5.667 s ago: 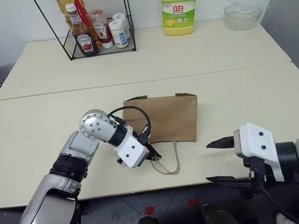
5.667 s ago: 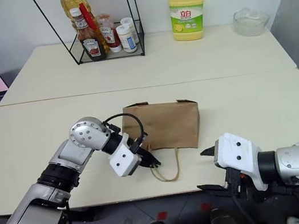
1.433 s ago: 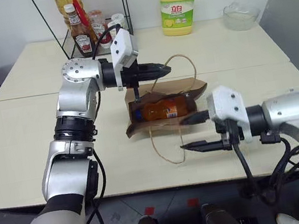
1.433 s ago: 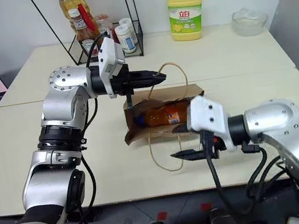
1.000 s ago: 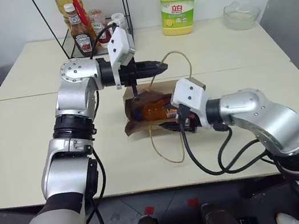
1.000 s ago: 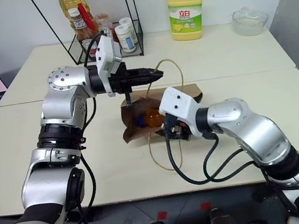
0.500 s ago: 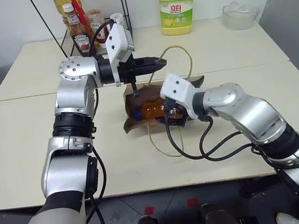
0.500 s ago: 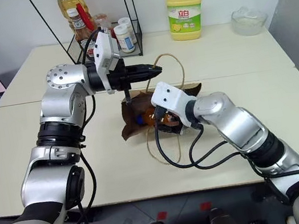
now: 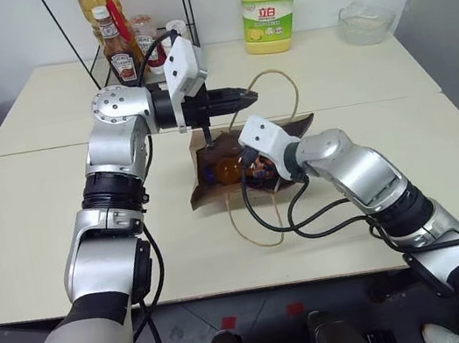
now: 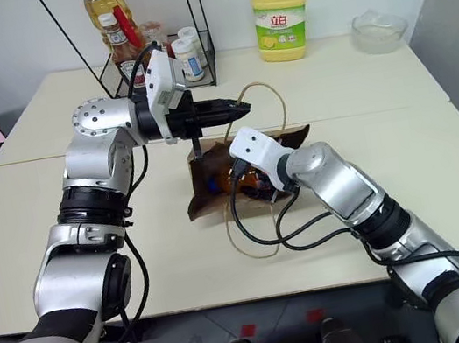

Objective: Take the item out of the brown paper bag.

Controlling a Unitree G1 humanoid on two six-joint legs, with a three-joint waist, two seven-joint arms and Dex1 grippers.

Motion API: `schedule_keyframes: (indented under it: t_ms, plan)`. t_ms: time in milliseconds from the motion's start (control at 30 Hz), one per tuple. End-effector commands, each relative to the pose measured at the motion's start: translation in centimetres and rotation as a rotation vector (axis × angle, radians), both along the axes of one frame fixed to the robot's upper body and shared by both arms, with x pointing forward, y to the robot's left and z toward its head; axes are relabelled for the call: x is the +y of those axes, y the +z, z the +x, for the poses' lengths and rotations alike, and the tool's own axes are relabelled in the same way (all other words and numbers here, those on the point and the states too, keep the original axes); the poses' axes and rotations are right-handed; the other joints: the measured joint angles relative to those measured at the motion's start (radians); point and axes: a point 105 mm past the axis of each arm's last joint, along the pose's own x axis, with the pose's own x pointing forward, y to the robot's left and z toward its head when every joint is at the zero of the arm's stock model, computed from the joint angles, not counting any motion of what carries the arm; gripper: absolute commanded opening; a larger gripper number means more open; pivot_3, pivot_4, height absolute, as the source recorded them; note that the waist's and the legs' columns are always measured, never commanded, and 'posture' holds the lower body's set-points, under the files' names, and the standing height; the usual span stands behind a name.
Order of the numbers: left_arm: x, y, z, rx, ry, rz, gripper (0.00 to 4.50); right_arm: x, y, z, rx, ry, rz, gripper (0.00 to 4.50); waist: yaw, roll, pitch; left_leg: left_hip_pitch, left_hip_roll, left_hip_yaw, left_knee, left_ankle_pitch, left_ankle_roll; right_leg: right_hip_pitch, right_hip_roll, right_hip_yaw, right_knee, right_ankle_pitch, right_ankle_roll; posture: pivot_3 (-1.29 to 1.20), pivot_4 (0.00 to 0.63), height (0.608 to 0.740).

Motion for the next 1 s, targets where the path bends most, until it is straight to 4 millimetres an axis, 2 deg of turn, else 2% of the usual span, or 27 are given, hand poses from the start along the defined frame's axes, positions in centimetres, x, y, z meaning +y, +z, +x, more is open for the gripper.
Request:
schedule_keyframes:
  t_ms: [33, 333, 733, 833, 933, 1000]
  plan:
    - [-0.4, 1.8, -0.5, -0.068, -0.021, -0.024, 0.00, 2.0, 0.8, -0.4, -0.135, 0.104, -0.100, 4.45, -0.003, 0.000, 0.000, 0.000, 0.000, 0.000, 0.000, 0.000, 0.000, 0.000, 0.000, 0.000, 0.000, 0.000, 0.000, 0.00, 0.150, 0.740]
    - [-0.4, 1.9, -0.5, -0.065, -0.017, -0.031, 0.00, 4.1, -0.3, -0.4, -0.212, 0.214, -0.279, 4.45, -0.002, 0.000, 0.000, 0.000, 0.000, 0.000, 0.000, 0.001, -0.001, 0.000, 0.000, 0.000, 0.000, 0.000, 0.000, 0.00, 0.150, 0.740]
    - [-0.5, 1.8, -0.5, -0.063, -0.014, -0.036, 0.00, 4.6, -2.8, 0.7, -0.151, 0.277, -0.455, 4.45, -0.002, 0.000, 0.000, 0.000, 0.000, 0.000, 0.000, 0.001, -0.002, 0.000, 0.000, -0.001, 0.000, 0.000, 0.000, 0.00, 0.150, 0.740]
    - [-0.5, 1.7, -0.5, -0.064, -0.012, -0.036, 0.00, 4.5, -3.2, 1.1, -0.137, 0.277, -0.475, 3.88, -0.002, 0.000, 0.000, 0.000, 0.000, -0.001, 0.000, 0.001, -0.002, 0.000, 0.000, -0.001, 0.000, 0.000, 0.000, 0.00, 0.150, 0.740]
    - [-0.3, 1.6, -0.5, -0.066, -0.008, -0.034, 0.00, 4.3, -3.3, 1.3, -0.135, 0.272, -0.478, 2.90, -0.002, 0.000, 0.000, 0.000, 0.000, -0.001, 0.000, 0.001, -0.002, 0.000, 0.000, -0.001, 0.000, 0.000, 0.000, 0.00, 0.150, 0.740]
    - [-0.2, 1.5, -0.5, -0.067, -0.004, -0.033, 0.00, 4.0, -3.1, 1.5, -0.153, 0.270, -0.477, 2.78, -0.002, 0.000, 0.000, 0.000, 0.000, -0.001, 0.000, 0.001, -0.002, 0.000, 0.000, -0.001, 0.000, 0.000, 0.000, 0.00, 0.150, 0.740]
